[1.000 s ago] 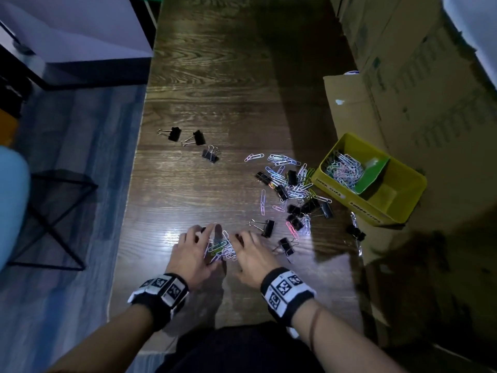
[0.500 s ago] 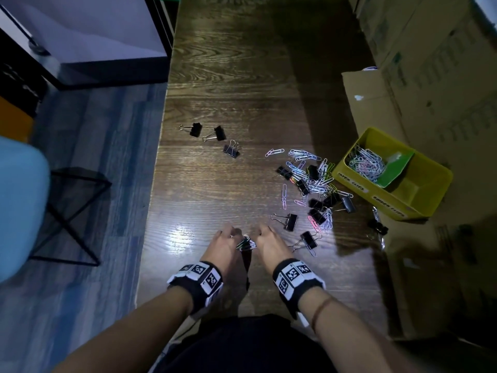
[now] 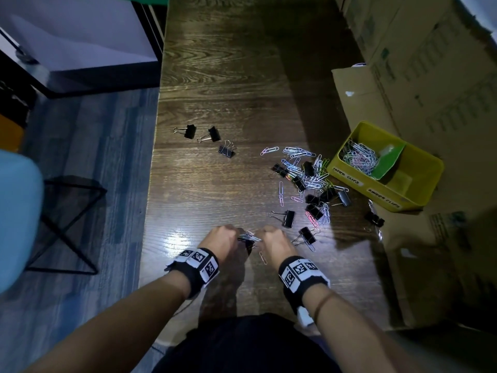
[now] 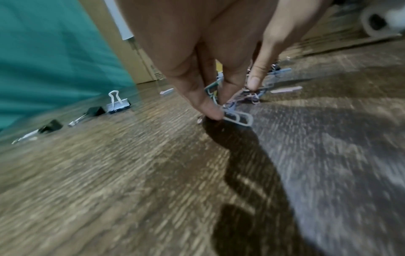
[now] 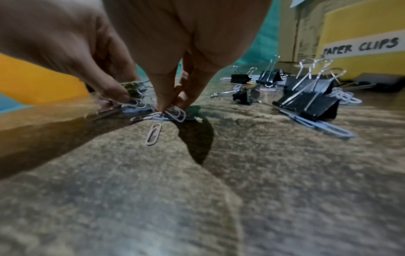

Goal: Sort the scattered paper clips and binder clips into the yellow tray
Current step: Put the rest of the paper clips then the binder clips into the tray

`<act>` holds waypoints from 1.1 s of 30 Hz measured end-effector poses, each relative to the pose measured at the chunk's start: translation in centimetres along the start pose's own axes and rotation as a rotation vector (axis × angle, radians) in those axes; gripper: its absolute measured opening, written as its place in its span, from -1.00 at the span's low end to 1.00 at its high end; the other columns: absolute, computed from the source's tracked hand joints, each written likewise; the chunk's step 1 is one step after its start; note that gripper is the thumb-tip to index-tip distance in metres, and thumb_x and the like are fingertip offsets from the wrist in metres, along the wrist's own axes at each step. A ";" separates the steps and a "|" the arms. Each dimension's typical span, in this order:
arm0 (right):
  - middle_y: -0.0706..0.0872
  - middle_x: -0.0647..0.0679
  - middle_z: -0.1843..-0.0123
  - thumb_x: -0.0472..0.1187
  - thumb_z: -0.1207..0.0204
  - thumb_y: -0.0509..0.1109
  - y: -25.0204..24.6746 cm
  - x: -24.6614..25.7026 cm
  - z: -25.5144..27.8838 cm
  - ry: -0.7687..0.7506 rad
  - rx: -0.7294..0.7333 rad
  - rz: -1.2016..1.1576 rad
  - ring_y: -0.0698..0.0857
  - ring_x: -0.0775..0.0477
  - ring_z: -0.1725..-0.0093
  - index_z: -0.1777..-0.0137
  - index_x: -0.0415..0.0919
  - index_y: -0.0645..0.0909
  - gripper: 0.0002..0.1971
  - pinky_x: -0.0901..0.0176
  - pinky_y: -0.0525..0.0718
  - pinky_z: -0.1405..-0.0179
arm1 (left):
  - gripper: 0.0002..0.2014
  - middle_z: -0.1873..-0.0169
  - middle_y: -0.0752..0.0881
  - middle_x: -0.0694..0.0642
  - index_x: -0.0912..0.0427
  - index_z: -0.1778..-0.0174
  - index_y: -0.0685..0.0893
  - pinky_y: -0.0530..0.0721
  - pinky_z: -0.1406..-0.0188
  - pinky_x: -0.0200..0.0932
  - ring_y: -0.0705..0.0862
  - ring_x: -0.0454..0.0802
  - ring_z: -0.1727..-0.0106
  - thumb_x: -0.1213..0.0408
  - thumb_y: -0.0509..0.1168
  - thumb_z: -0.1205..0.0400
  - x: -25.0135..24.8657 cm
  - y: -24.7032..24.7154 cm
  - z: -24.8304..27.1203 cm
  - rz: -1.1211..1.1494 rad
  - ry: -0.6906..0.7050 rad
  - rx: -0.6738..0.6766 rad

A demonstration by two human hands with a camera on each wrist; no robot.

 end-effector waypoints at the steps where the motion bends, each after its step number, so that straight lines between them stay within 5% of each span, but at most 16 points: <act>1: 0.66 -0.27 -0.16 -0.36 -0.58 0.26 -0.4 -0.1 0.0 0.009 -0.016 -0.020 0.62 -0.28 -0.17 -0.14 -0.31 0.64 -0.79 0.00 0.61 -0.13 | -0.78 0.09 0.74 0.18 0.20 -0.11 0.67 0.57 0.12 -0.15 0.70 0.13 0.05 0.28 0.18 -0.63 0.6 -0.2 -0.2 0.010 -0.030 0.000; 6: 0.71 -0.18 -0.19 -0.23 -0.55 0.40 -2.6 -1.4 -0.1 0.100 -0.122 -0.234 0.69 -0.19 -0.14 -0.17 -0.26 0.71 -0.76 0.04 0.60 -0.27 | -0.84 0.24 0.80 0.16 0.10 0.05 0.79 0.63 0.12 -0.14 0.74 0.06 0.16 0.17 0.40 -0.50 2.9 -2.1 -0.4 0.286 -0.085 -0.085; 10: 0.68 -0.15 -0.27 -0.19 -0.47 0.48 -4.6 -2.3 0.1 0.164 -0.182 -0.439 0.67 -0.12 -0.19 -0.20 -0.31 0.68 -0.67 0.06 0.56 -0.35 | -0.89 0.63 0.69 0.05 0.24 0.37 0.73 0.66 0.48 -0.24 0.64 -0.13 0.58 0.47 0.43 -0.47 5.3 -2.2 -0.8 0.728 -0.239 -0.054; 14: 0.70 -0.01 -0.19 -0.24 -0.43 0.51 -7.3 -2.5 0.8 0.116 -0.232 -0.671 0.73 0.05 0.07 -0.14 -0.34 0.70 -0.69 0.37 0.69 0.01 | -0.87 0.58 0.72 0.18 0.34 0.38 0.73 0.73 0.47 -0.21 0.66 -0.05 0.60 0.60 0.41 -0.44 5.2 -3.6 -1.4 1.112 -0.240 -0.015; 16: 0.70 0.03 -0.09 -0.24 -0.41 0.53 -9.6 -2.7 1.6 0.078 -0.312 -0.685 0.70 0.14 0.11 -0.11 -0.34 0.72 -0.71 0.50 0.63 0.03 | -0.98 0.54 0.73 0.23 0.50 0.30 0.72 0.71 0.48 -0.25 0.65 -0.03 0.59 0.59 0.42 -0.43 3.8 -6.1 -1.9 1.184 -0.172 -0.009; 19: 0.74 0.00 0.00 -0.31 -0.35 0.56 -13.4 -3.4 3.1 0.017 -0.445 -0.807 0.72 0.05 0.01 -0.06 -0.33 0.73 -0.73 0.28 0.67 -0.12 | -0.95 0.51 0.73 0.23 0.37 0.35 0.76 0.70 0.44 -0.25 0.64 -0.04 0.58 0.55 0.43 -0.40 1.0 -10.0 -3.2 1.231 -0.081 0.005; 27: 0.75 0.09 0.08 -0.38 -0.32 0.57 -22.6 -8.4 7.1 -0.085 -0.762 -0.934 0.73 0.21 0.10 -0.03 -0.21 0.71 -0.72 0.27 0.70 0.02 | -0.87 0.58 0.68 0.12 0.28 0.42 0.72 0.52 0.51 -0.31 0.56 -0.09 0.56 0.51 0.41 -0.44 -11.7 -18.7 -11.0 1.156 0.154 -0.016; 33: 0.80 0.12 0.14 -0.42 -0.36 0.53 -26.9 -15.2 6.4 0.009 -0.905 -1.021 0.74 0.21 0.11 0.02 -0.20 0.76 -0.79 0.27 0.70 0.02 | -0.85 0.57 0.70 0.09 0.25 0.39 0.69 0.60 0.53 -0.26 0.66 -0.09 0.56 0.49 0.40 -0.49 -21.1 -17.7 -17.7 0.983 0.106 -0.017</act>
Point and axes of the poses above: each hand's wrist, its own z-axis away from the middle knuckle, its own y-axis out of the palm, x = y × z, the point moved 9 cm from there along -z, towards the middle knuckle
